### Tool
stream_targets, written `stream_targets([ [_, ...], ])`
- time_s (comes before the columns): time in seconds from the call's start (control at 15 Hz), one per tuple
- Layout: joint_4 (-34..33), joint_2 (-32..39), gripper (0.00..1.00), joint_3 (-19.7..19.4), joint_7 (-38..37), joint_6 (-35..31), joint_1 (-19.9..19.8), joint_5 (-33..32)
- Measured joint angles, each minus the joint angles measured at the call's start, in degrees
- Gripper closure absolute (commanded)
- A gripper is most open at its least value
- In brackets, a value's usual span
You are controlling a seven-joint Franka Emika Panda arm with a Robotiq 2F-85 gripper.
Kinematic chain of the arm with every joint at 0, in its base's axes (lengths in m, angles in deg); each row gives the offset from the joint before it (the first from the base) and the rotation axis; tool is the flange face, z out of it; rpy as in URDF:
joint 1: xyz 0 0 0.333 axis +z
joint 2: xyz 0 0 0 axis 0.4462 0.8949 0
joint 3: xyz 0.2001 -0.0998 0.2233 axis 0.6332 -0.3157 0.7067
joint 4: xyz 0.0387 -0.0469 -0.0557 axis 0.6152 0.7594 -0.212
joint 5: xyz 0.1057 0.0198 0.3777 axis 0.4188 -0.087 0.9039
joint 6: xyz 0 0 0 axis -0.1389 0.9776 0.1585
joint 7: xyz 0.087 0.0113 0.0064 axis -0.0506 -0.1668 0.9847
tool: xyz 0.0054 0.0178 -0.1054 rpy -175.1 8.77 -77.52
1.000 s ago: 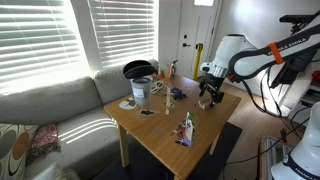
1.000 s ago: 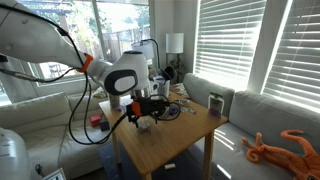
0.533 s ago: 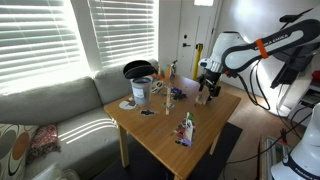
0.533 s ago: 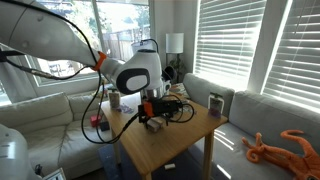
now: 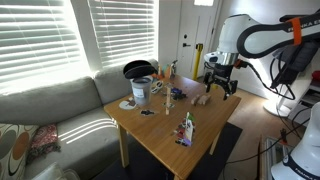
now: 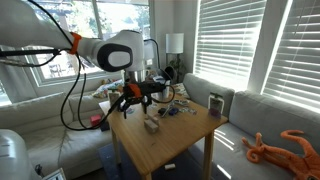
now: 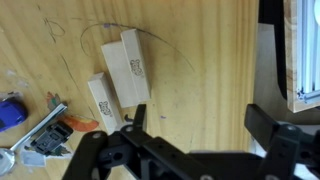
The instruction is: Put one wooden chip on the pile of wooden chips on the left
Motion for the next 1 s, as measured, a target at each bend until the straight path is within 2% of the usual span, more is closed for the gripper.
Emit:
stream_targets([
  [0.07, 0.07, -1.10, 0.11, 0.23, 0.83, 0.52, -0.01, -1.36],
  [0.2, 0.53, -2.51, 0.15, 0.32, 3.13, 0.87, -0.01, -2.99],
  [0.27, 0.82, -2.77, 0.23, 0.31, 4.05, 0.76, -0.01, -3.64],
  [0.33, 1.17, -2.79, 0.19, 0.32, 4.75, 0.49, -0.01, -4.54],
  [0.47, 2.58, -2.65, 0.21, 0.32, 5.15, -1.22, -0.04, -5.23],
  [0.73, 5.81, -1.82, 0.09, 0.31, 4.77, -9.63, -0.58, -5.59],
  [1.0, 6.79, -0.22, 0.29, 0.34, 4.08, -15.69, -0.61, -5.67],
])
